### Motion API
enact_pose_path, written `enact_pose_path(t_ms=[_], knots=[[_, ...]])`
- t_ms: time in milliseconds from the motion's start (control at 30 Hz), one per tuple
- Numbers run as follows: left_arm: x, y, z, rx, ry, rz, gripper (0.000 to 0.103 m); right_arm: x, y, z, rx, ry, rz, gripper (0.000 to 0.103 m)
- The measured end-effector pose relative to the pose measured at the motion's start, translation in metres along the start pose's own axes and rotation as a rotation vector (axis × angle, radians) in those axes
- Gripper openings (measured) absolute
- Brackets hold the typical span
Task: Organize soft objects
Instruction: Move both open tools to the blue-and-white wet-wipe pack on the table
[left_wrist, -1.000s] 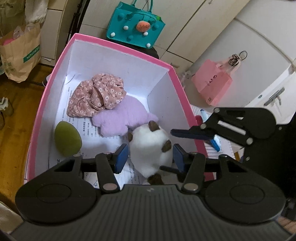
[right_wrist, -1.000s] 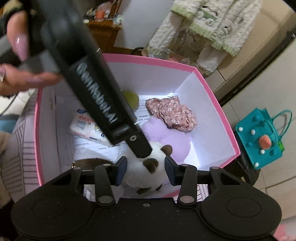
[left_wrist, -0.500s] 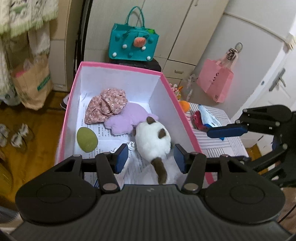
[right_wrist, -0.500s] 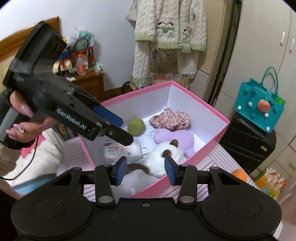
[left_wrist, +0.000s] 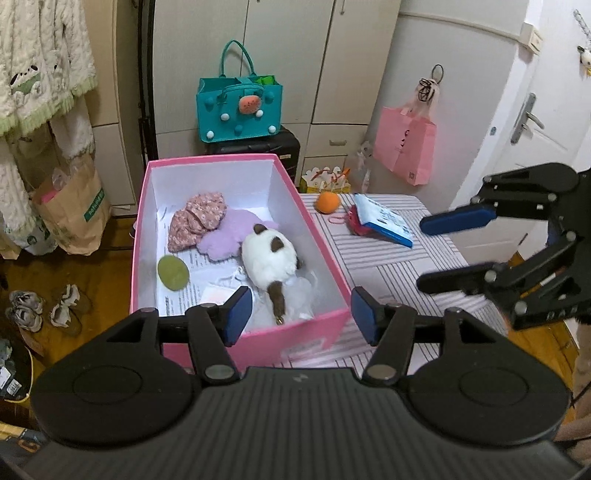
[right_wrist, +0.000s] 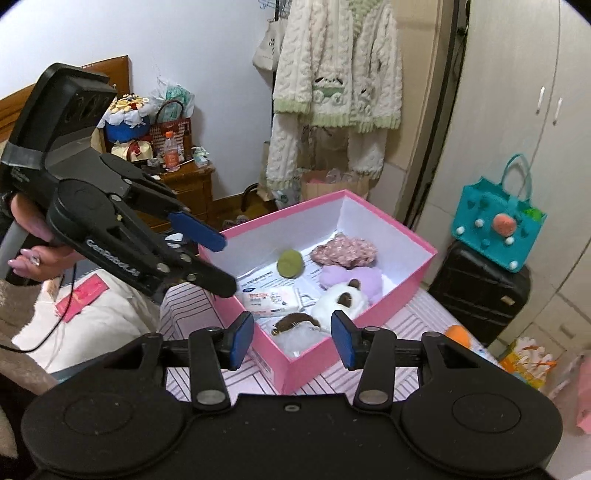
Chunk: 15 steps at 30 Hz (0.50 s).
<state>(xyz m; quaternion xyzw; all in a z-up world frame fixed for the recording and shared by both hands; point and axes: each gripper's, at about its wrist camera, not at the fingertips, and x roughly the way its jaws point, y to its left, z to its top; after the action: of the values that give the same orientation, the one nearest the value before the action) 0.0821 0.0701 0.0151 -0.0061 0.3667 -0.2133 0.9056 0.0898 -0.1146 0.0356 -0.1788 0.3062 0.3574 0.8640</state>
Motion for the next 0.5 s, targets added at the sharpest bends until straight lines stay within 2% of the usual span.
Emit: enact_pose_path(t_ms=[200, 500], knots=[[-0.017, -0.017, -0.013, 0.046, 0.002, 0.016, 0.061, -0.028, 0.010, -0.015, 0.006, -0.003, -0.014, 0.053], [-0.024, -0.047, -0.028, 0.107, 0.021, -0.033, 0.068, -0.050, 0.015, -0.047, 0.049, 0.011, -0.023, 0.056]])
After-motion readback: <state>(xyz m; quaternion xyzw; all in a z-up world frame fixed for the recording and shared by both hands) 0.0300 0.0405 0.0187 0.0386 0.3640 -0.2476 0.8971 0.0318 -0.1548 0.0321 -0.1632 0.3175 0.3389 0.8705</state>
